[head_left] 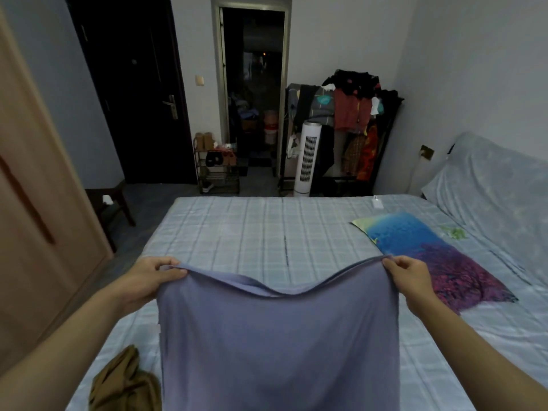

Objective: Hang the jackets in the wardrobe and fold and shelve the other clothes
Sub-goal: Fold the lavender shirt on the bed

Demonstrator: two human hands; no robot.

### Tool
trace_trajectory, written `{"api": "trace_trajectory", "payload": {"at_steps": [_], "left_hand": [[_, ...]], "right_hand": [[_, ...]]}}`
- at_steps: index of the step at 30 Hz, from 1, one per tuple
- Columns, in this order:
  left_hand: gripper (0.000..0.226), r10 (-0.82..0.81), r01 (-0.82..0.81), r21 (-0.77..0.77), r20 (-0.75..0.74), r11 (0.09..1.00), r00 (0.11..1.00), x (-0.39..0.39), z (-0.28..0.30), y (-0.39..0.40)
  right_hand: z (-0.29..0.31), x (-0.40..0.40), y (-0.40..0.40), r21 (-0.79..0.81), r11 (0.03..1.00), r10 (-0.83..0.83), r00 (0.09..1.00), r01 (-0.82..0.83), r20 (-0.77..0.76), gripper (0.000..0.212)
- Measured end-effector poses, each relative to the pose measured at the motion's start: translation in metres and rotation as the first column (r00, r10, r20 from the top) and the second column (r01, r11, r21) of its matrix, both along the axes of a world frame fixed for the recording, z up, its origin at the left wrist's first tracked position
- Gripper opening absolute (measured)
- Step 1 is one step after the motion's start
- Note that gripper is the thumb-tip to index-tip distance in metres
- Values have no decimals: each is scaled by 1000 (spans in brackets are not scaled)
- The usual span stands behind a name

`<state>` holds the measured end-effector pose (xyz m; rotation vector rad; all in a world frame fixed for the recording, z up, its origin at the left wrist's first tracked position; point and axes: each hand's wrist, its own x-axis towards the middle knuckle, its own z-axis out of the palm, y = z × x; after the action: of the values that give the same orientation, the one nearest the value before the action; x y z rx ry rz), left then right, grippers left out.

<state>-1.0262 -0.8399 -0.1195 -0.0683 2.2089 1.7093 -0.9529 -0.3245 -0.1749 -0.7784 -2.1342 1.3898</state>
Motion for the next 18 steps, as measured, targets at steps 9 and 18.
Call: {"api": "trace_trajectory", "payload": {"at_steps": [9, 18], "left_hand": [[21, 420, -435, 100, 143, 895, 896, -35, -40, 68], [14, 231, -254, 186, 139, 949, 963, 26, -45, 143]], "right_hand": [[-32, -46, -40, -16, 993, -111, 978, 115, 176, 32], [-28, -33, -142, -176, 971, 173, 984, -163, 43, 32]]}}
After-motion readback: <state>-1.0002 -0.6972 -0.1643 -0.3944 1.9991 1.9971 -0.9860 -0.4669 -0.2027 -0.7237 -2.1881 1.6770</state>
